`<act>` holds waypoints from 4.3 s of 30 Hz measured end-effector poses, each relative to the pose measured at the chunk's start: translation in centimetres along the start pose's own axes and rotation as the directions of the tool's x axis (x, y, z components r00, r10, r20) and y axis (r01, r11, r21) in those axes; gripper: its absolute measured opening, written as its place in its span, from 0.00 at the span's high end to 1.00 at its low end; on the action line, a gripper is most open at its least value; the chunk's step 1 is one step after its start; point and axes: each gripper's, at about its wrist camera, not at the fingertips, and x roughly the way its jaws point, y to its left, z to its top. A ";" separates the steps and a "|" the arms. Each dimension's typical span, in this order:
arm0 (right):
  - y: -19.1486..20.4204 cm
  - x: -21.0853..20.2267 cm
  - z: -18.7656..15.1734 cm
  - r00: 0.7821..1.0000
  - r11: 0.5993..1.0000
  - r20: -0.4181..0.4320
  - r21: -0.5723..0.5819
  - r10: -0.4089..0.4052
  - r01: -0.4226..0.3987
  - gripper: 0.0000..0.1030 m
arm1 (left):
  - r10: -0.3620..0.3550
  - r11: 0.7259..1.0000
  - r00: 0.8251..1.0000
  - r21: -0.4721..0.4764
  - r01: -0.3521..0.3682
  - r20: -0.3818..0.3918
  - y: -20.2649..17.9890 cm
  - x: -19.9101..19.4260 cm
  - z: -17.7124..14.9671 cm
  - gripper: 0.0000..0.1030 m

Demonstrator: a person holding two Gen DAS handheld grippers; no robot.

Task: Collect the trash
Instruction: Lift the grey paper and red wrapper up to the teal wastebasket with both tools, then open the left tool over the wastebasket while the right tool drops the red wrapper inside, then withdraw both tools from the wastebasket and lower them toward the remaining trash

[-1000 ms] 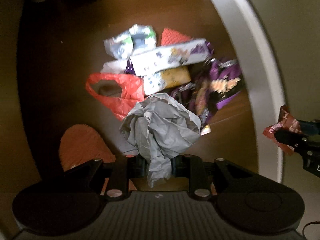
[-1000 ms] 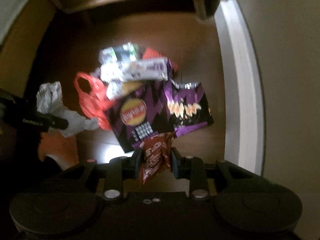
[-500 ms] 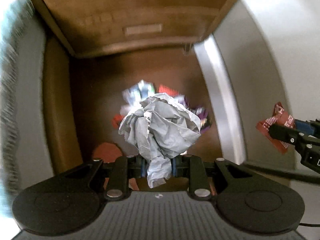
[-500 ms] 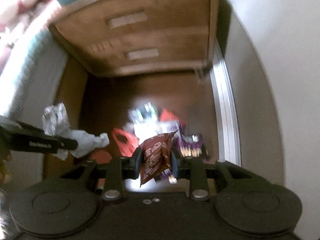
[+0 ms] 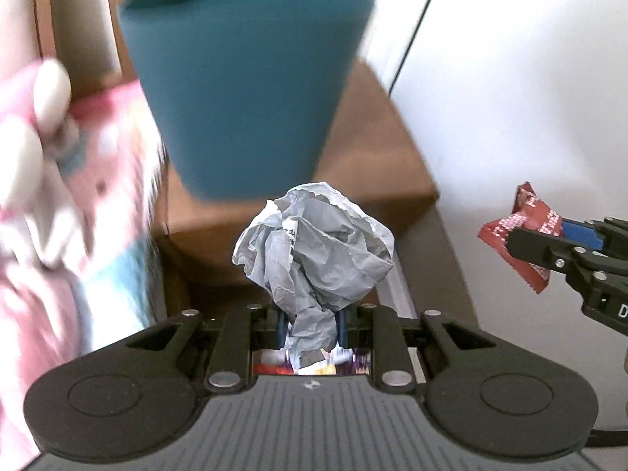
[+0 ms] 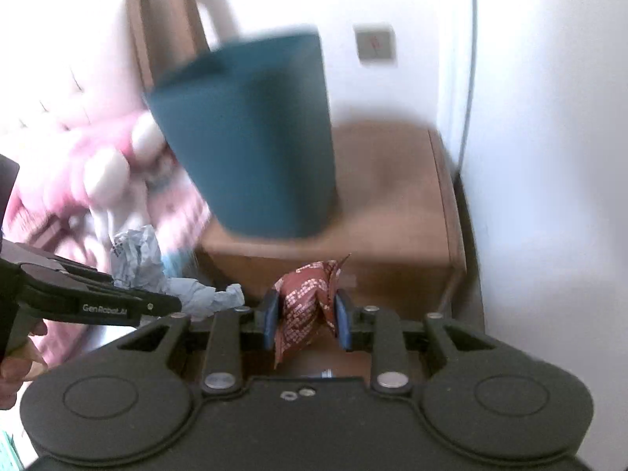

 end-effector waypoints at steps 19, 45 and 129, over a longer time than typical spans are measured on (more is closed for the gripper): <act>8.1 1.5 17.9 0.984 0.983 0.176 -0.172 -0.029 0.059 0.72 | 0.000 0.990 0.965 0.136 -0.037 0.264 5.1 -7.6 17.3 0.78; 11.4 16.7 20.0 0.960 0.942 -0.201 -0.309 -0.196 0.128 0.71 | 0.113 0.948 0.992 0.305 -0.090 -0.059 5.0 9.1 23.6 0.78; -2.4 -0.9 -10.6 0.995 0.993 -0.065 0.086 -0.078 0.083 0.00 | 0.045 0.999 0.995 0.020 -0.043 -0.090 -2.2 5.3 -11.7 0.22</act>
